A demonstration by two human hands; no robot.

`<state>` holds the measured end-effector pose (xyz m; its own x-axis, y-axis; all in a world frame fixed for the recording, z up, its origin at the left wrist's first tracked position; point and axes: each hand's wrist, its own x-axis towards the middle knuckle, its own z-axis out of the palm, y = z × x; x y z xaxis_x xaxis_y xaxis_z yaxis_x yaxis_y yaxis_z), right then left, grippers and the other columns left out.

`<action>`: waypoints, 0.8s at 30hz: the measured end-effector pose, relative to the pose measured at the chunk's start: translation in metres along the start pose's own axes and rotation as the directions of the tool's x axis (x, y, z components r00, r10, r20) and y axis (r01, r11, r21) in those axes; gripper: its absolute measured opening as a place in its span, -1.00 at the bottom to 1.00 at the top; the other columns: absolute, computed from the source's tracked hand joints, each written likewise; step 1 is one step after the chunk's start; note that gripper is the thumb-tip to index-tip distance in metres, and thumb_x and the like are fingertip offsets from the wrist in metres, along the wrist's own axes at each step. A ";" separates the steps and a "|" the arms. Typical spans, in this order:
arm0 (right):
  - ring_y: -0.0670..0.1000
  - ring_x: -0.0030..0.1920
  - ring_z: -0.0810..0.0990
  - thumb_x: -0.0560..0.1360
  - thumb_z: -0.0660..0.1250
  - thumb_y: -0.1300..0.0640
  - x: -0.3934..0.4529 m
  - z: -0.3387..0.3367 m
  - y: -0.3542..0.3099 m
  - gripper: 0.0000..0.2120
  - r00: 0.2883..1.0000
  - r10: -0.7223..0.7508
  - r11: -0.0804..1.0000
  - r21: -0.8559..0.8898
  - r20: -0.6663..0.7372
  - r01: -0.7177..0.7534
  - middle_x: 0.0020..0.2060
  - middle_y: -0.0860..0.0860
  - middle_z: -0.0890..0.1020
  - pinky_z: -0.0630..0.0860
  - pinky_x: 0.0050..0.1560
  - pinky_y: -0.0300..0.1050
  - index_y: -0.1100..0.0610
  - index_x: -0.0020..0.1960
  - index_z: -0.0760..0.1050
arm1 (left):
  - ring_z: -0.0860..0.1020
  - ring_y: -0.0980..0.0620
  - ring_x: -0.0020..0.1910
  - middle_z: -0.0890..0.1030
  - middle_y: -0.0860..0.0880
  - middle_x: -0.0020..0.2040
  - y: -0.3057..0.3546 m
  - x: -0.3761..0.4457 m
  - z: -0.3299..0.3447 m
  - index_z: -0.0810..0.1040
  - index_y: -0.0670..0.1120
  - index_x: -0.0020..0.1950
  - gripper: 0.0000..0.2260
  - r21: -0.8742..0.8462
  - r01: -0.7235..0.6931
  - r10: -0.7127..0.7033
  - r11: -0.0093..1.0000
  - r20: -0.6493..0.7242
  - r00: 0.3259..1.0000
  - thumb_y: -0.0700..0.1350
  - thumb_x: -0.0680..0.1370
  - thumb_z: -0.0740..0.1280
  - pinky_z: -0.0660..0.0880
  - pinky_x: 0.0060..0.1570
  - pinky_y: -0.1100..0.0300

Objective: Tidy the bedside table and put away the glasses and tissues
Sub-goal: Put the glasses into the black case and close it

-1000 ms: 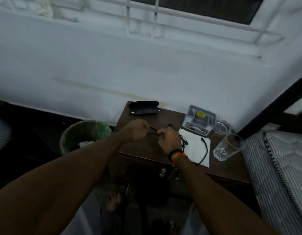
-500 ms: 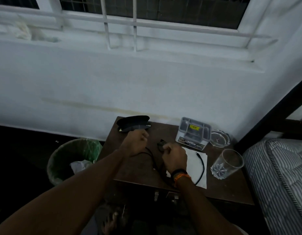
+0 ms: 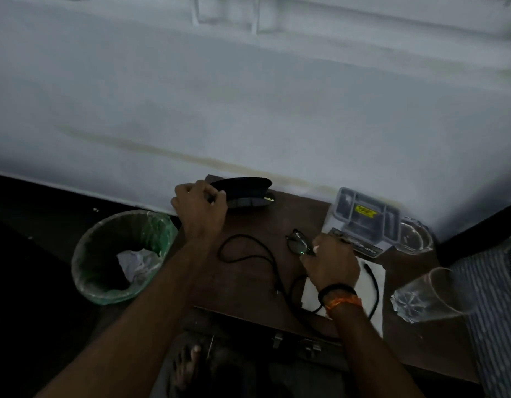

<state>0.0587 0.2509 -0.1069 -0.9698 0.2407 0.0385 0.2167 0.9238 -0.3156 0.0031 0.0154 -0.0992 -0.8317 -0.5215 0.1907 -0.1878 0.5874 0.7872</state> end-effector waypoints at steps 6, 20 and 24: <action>0.16 -0.08 0.64 0.38 0.39 0.07 0.013 -0.003 0.001 -0.86 0.988 0.056 0.997 -0.062 0.143 -0.048 -0.15 0.11 0.64 0.53 -0.20 -0.10 0.15 -0.15 0.57 | 0.60 -0.17 0.02 0.67 -0.14 -0.08 -0.012 0.014 0.011 0.65 -0.16 -0.10 -0.81 -0.153 0.134 -0.111 0.979 0.149 0.983 -0.02 0.51 0.43 0.51 0.14 -0.16; 0.04 -0.24 0.56 0.35 0.36 0.15 0.022 -0.024 -0.030 -0.97 0.994 -0.107 0.986 0.127 0.019 0.104 -0.28 -0.02 0.60 0.38 -0.30 -0.19 0.06 -0.22 0.53 | 0.56 -0.10 0.23 0.59 -0.08 0.26 -0.040 0.034 0.007 0.60 -0.08 0.21 -0.57 -0.172 0.069 0.002 0.983 0.378 0.926 -0.12 0.37 0.57 0.55 0.15 0.05; 0.01 -0.23 0.56 0.38 0.35 0.20 0.022 -0.024 -0.039 -0.93 0.987 -0.163 0.980 0.117 -0.010 0.163 -0.28 -0.04 0.60 0.43 -0.30 -0.18 0.04 -0.20 0.52 | 0.55 -0.07 0.24 0.59 -0.05 0.28 -0.045 0.034 0.005 0.57 -0.03 0.27 -0.48 -0.145 -0.004 0.065 0.989 0.419 0.906 -0.10 0.34 0.59 0.47 0.04 0.23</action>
<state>0.0317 0.2273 -0.0708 -0.9911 0.0894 0.0990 0.0406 0.9093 -0.4141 -0.0195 -0.0252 -0.1312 -0.9843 -0.1753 -0.0219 -0.1071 0.4937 0.8630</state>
